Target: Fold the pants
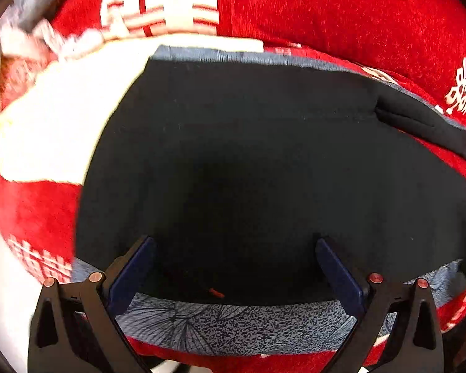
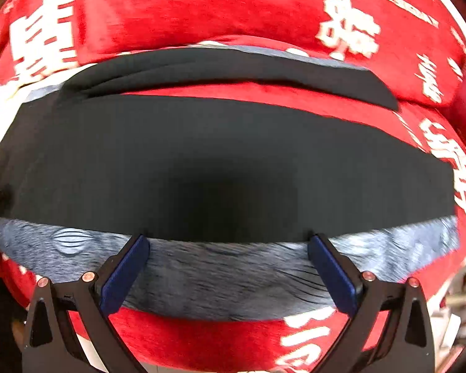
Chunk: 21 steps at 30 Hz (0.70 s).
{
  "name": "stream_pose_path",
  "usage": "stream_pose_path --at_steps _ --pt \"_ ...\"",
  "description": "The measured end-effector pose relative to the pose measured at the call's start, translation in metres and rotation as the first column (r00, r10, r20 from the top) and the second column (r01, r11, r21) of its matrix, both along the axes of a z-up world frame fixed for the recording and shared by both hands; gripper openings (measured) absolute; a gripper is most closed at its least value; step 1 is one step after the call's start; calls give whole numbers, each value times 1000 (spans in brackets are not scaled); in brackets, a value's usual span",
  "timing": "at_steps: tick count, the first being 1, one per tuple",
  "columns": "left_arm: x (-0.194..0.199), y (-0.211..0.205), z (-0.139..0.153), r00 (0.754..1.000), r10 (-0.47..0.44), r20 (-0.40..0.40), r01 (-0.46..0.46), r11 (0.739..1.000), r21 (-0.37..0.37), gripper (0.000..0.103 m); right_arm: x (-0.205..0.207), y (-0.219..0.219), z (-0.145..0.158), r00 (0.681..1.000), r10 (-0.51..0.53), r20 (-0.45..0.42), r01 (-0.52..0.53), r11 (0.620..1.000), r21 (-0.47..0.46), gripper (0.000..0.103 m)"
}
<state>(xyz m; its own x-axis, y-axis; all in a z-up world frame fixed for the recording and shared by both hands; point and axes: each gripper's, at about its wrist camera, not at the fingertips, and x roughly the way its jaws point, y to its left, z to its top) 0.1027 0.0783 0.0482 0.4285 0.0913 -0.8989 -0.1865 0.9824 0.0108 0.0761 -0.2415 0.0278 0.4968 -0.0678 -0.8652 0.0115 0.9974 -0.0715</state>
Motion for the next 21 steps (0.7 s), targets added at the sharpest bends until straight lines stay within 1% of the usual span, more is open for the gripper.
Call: stream_pose_path --at_steps 2,3,4,5,7,8,10,11,12,13,14,15,16,17,19,20,21 --pt "4 -8 7 999 -36 17 37 999 -33 103 -1 8 10 1000 8 23 -9 1000 26 103" --pt "2 -20 10 998 -65 24 67 996 -53 103 0 17 16 999 22 39 -23 999 38 103" --pt "0 -31 12 995 -98 31 99 993 -57 103 0 28 20 998 39 52 -42 998 49 103" --pt "3 -37 16 992 -124 35 126 991 -49 103 -1 39 23 996 62 63 -66 996 62 103" --pt "9 -49 16 988 -150 34 150 989 -4 103 3 58 24 992 112 64 -117 991 70 103" --pt "14 -49 12 988 -151 24 151 988 2 103 7 71 22 989 138 47 -141 988 61 103" --pt "14 -40 -3 990 -137 -27 137 991 -1 103 15 79 17 988 157 16 -157 986 54 103" --pt "18 -30 -12 991 -123 -56 123 992 -11 103 19 80 11 986 165 -14 -164 985 59 103" --pt "17 -22 -17 991 -120 -56 117 991 -58 103 20 79 5 984 171 -46 -168 984 64 103" --pt "15 -10 -17 993 -110 -43 107 991 -80 103 24 75 -3 983 163 -83 -158 985 67 103" --pt "13 -5 -18 994 -99 -49 96 994 -52 103 25 65 -8 984 143 -102 -136 988 79 103" --pt "11 -2 -18 994 -99 -50 96 994 -44 103 22 57 -8 986 142 -83 -134 986 95 103" --pt "10 7 -17 993 -107 -56 103 992 -68 103 21 50 -6 989 129 -70 -123 989 84 103" --pt "11 16 -17 993 -93 -74 88 994 -68 103 21 41 -8 991 104 -81 -100 993 56 103" --pt "10 22 -10 995 -54 -86 51 998 -42 103 19 23 -6 994 63 -94 -59 997 51 103" --pt "9 27 -1 997 -37 -64 35 999 -30 103 21 18 -2 994 37 -107 -34 999 26 103" --pt "9 30 10 999 -36 -25 36 999 -32 103 23 15 5 993 15 -114 -15 1000 -4 103"
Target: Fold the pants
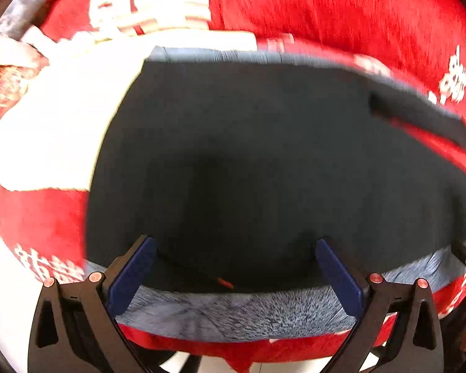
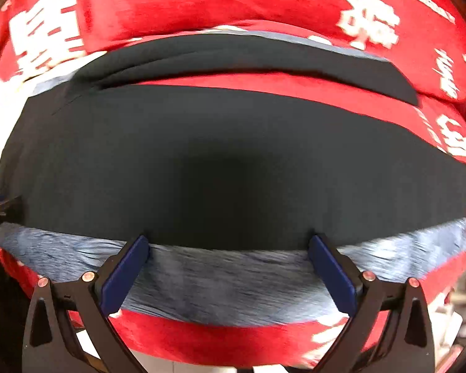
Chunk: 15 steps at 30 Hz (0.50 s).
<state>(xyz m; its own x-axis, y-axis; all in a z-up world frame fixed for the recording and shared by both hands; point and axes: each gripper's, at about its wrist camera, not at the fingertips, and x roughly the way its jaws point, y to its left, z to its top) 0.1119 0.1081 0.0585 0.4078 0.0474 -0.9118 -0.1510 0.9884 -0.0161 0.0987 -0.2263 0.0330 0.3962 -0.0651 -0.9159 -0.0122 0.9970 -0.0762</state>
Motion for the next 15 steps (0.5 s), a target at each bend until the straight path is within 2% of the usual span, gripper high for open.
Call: stream_pose_path --at_steps 2,4,8,11,15 --pt "3 1 18 999 -7 44 7 1000 -1 103 5 -1 20 998 31 50 -31 999 8 103" --pt "23 1 31 998 -11 68 12 1000 -13 103 20 10 45 992 69 107 -71 997 16 103" --pt "75 -8 37 998 -14 68 13 1000 19 103 66 52 69 977 149 150 -155 987 30 103" --pt "120 -9 31 999 49 19 -49 999 23 103 112 89 68 963 216 161 -215 976 -19 103" --pt "158 -2 12 996 82 -32 -80 995 58 103 173 122 46 967 240 86 -241 971 -4 103"
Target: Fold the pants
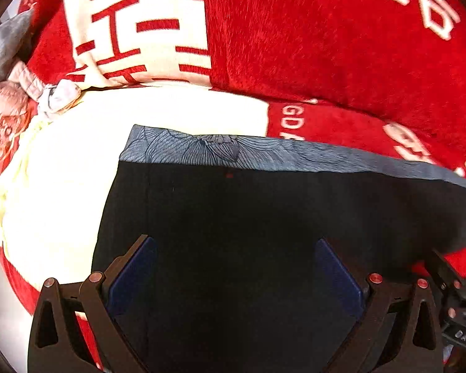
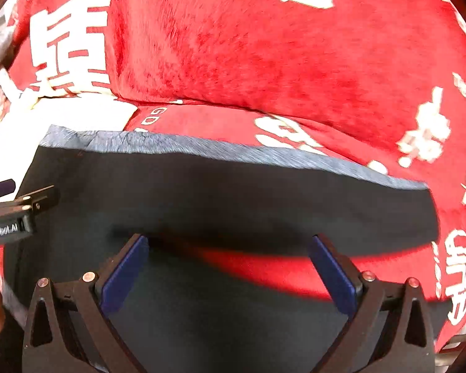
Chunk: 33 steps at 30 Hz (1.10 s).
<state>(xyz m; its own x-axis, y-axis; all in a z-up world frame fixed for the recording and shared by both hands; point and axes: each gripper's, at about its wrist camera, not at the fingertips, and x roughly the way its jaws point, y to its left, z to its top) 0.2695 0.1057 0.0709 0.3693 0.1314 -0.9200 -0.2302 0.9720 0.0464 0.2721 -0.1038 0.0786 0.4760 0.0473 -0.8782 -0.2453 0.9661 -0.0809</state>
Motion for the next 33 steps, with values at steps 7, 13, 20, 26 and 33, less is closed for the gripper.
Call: stream_pose_path --at_steps 7,13,20,26,33 --pt "-2 41 -54 994 28 -108 -35 997 -63 103 45 -30 -61 990 -20 -140 13 999 -50 103" --pt "-6 48 -18 998 54 -16 -55 995 -80 103 58 -61 -22 1000 -20 0 20 998 -66 103" --pt "12 23 -13 999 -31 -22 30 998 -47 103 110 45 -47 897 423 -124 -423 906 32 103" --pt "15 22 -22 999 -28 -38 25 996 -86 103 138 88 -90 774 595 -216 -579 803 138 103" --pt "21 31 -31 999 -16 -37 11 990 -140 103 121 107 -72 656 721 -221 -703 691 169 16"
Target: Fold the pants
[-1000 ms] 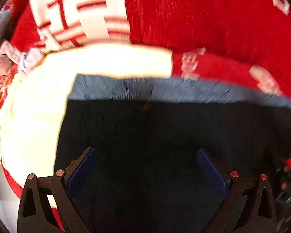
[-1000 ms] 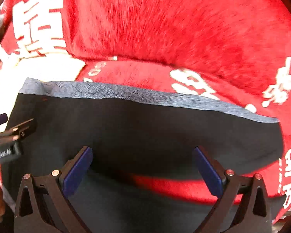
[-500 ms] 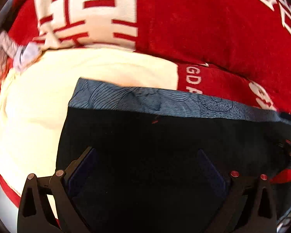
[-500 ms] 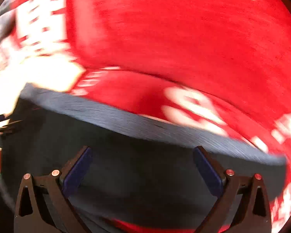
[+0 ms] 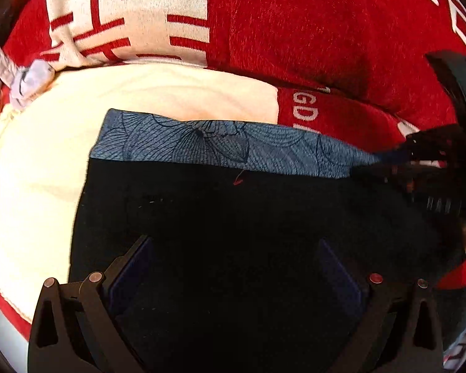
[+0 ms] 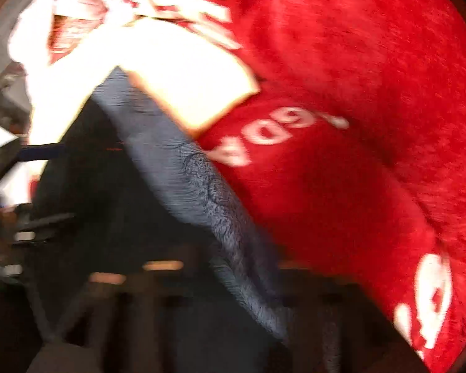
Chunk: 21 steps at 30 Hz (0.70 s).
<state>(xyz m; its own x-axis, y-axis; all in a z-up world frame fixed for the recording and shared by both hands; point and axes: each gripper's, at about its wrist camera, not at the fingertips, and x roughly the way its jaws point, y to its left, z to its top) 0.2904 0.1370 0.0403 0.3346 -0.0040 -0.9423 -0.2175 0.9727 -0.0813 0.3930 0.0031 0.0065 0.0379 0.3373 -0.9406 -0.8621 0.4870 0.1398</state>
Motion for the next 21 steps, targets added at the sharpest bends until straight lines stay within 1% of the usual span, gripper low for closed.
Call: stream_pose_path --at_steps 1,3,5,7,8,9,10,12,13,16,19,21 --pt "1 -2 0 1000 9 4 -9 1000 -15 103 -10 5 2 998 34 50 -32 999 -31 13" --pt "0 5 7 1000 18 20 -16 997 -71 103 -23 12 9 991 67 116 -60 996 -61 11" --pt "1 11 14 999 38 35 -34 994 -108 103 -35 13 23 982 54 181 -46 998 -45 11" --pt "1 17 21 997 65 44 -58 988 -141 103 -48 8 40 970 16 243 -16 1000 1 10" --pt "4 20 24 996 82 40 -75 984 -159 103 -57 4 50 961 -11 275 2 999 33 10" --pt "6 22 26 995 95 35 -87 981 -172 103 -58 2 57 955 -22 296 8 999 50 10" --pt "10 24 30 993 113 33 -105 976 -191 103 -69 -1 63 944 -35 329 13 998 67 10" --pt "16 27 36 990 138 34 -127 968 -218 103 -85 -12 73 928 -37 371 14 998 66 10" --pt "18 28 40 987 154 38 -141 962 -234 103 -92 -10 73 919 -36 392 13 998 61 10" --pt "23 30 56 977 207 58 -180 937 -298 103 -111 -13 77 899 -35 437 19 999 41 10" --pt "34 26 58 968 249 35 -229 930 -286 103 -115 -13 77 893 -36 448 25 999 31 7" --pt "45 23 52 967 255 -2 -248 939 -238 103 -119 -13 76 895 -31 445 17 999 35 4"
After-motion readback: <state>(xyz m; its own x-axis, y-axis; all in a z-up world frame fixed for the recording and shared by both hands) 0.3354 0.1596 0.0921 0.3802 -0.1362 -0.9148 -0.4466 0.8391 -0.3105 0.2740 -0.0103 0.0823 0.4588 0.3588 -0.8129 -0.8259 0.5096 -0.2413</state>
